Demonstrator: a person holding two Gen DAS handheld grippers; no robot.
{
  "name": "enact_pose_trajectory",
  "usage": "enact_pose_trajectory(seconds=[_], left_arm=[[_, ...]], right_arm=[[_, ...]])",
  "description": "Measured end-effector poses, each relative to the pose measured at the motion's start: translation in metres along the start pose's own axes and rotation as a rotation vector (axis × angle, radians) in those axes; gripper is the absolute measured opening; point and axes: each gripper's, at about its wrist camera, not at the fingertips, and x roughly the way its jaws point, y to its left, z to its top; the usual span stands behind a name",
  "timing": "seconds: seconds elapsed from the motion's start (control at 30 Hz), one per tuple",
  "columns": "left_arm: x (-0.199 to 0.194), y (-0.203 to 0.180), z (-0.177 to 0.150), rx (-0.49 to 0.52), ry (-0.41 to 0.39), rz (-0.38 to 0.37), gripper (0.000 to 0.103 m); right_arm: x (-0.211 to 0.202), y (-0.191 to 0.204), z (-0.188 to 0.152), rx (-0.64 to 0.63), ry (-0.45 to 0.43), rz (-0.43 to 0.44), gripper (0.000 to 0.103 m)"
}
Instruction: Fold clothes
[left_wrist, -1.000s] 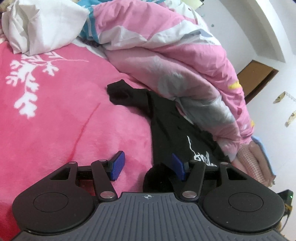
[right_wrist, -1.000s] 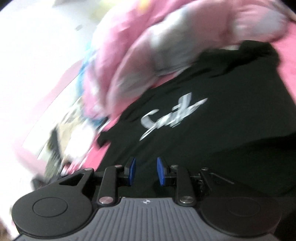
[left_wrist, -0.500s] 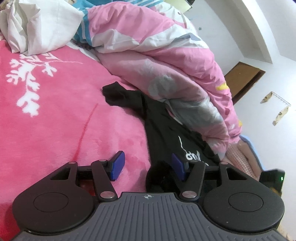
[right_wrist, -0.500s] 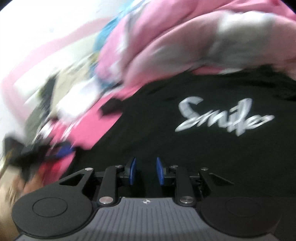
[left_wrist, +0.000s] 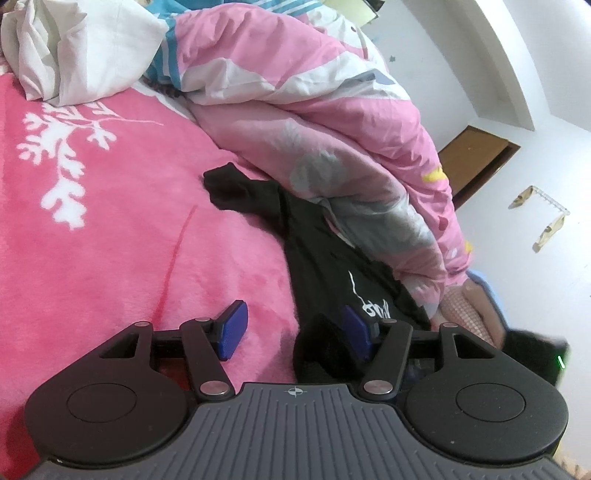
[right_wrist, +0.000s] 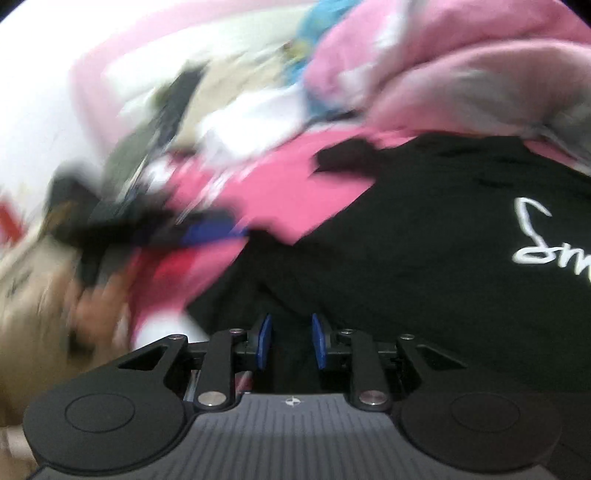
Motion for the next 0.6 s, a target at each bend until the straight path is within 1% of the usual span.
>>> enact_pose_trajectory(seconds=[0.07, 0.1, 0.13, 0.2, 0.27, 0.33, 0.43, 0.5, 0.6], left_arm=[[-0.002, 0.001, 0.0, 0.001, 0.001, -0.004, 0.059], [-0.002, 0.001, 0.0, 0.002, 0.002, -0.006, 0.059], [-0.002, 0.002, 0.0, 0.004, 0.003, -0.009, 0.059], [-0.002, 0.001, 0.0, 0.009, 0.007, -0.012, 0.06], [-0.002, 0.0, -0.001, 0.023, 0.01, -0.01, 0.061], [0.0, -0.002, -0.002, 0.043, 0.015, -0.004, 0.061], [0.003, -0.009, -0.005, 0.103, 0.025, 0.022, 0.061], [0.006, -0.014, -0.007, 0.144, 0.031, 0.041, 0.061], [0.009, -0.02, -0.01, 0.187, 0.033, 0.059, 0.06]], right_arm=[[-0.01, -0.012, 0.01, 0.092, -0.089, -0.011, 0.026], [-0.016, -0.014, 0.012, 0.106, -0.113, -0.002, 0.026], [-0.022, -0.015, 0.012, 0.103, -0.119, 0.015, 0.027], [-0.028, -0.009, 0.007, 0.07, -0.094, 0.072, 0.027], [-0.028, -0.001, -0.001, 0.027, -0.027, 0.116, 0.027], [-0.022, 0.005, -0.006, -0.022, 0.033, 0.107, 0.027], [0.002, 0.0, 0.001, -0.016, 0.072, 0.03, 0.026], [0.016, -0.011, 0.011, 0.04, 0.028, 0.013, 0.026], [0.002, -0.02, 0.021, 0.091, -0.072, 0.004, 0.027]])
